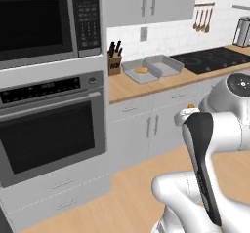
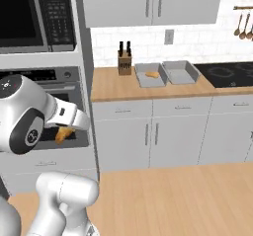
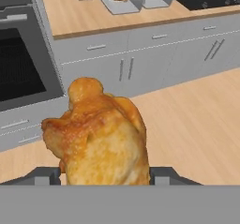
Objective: Place one squash and one chicken drumstick in each tupperware on the nearby counter, to pack two identical lunches.
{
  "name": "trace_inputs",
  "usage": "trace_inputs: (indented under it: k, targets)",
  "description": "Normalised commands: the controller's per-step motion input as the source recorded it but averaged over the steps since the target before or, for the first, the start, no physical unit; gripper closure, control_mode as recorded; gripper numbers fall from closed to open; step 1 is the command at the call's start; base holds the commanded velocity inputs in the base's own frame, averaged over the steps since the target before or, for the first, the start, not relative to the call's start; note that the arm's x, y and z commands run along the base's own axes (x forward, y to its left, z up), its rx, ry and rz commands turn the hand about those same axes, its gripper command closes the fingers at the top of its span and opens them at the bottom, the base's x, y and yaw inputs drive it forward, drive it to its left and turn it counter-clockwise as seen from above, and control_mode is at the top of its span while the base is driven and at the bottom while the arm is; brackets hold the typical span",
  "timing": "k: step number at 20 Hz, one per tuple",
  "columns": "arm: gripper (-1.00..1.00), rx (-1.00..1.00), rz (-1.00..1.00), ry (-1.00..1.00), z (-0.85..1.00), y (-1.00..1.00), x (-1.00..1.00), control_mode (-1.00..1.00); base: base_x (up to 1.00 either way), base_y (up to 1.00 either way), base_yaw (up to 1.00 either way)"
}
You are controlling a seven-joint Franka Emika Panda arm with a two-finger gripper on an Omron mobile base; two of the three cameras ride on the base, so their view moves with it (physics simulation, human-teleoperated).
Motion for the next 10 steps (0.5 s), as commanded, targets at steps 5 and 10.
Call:
trace_inputs:
  k: [5, 10]
  targets:
    - [1.0, 0.0, 0.0, 0.0, 0.0, 0.0, 0.0, 1.0, 1.0, -0.98, 0.13]
    - [1.0, 0.0, 0.0, 0.0, 0.0, 0.0, 0.0, 1.0, 1.0, -0.87, 0.16]
